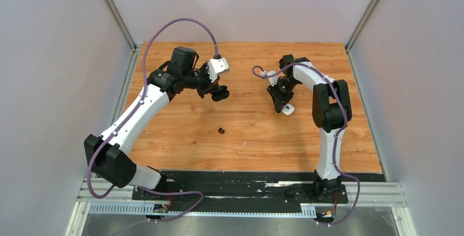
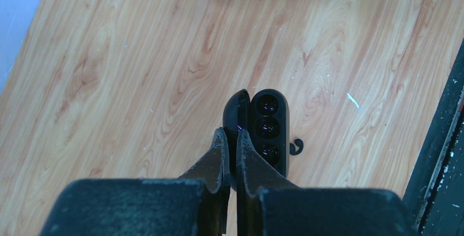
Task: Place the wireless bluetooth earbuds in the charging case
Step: Pick up the earbud from the center of the board.
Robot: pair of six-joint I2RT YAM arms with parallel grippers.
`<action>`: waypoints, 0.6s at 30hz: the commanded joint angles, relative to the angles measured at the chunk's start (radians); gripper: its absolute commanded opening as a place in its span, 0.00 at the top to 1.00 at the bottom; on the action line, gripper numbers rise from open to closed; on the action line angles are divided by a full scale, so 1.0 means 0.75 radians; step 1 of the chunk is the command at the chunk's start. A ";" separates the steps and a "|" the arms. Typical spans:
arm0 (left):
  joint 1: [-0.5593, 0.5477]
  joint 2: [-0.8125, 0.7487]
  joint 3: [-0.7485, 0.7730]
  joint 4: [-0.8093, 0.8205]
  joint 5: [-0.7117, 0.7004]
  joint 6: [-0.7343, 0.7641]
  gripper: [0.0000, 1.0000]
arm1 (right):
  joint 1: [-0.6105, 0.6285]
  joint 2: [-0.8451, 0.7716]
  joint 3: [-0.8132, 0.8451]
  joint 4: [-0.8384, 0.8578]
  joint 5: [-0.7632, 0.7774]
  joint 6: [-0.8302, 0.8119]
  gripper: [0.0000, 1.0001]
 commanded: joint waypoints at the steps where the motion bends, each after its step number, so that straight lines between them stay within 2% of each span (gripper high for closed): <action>1: 0.004 -0.005 0.001 0.043 0.035 -0.023 1.00 | 0.000 -0.076 0.040 -0.011 -0.013 0.035 0.76; 8: 0.004 -0.007 -0.002 0.044 0.032 -0.025 1.00 | 0.000 -0.056 0.036 -0.007 -0.009 0.038 0.79; 18: 0.004 -0.013 -0.011 0.044 0.027 -0.026 1.00 | 0.000 -0.043 0.064 -0.005 -0.034 0.013 1.00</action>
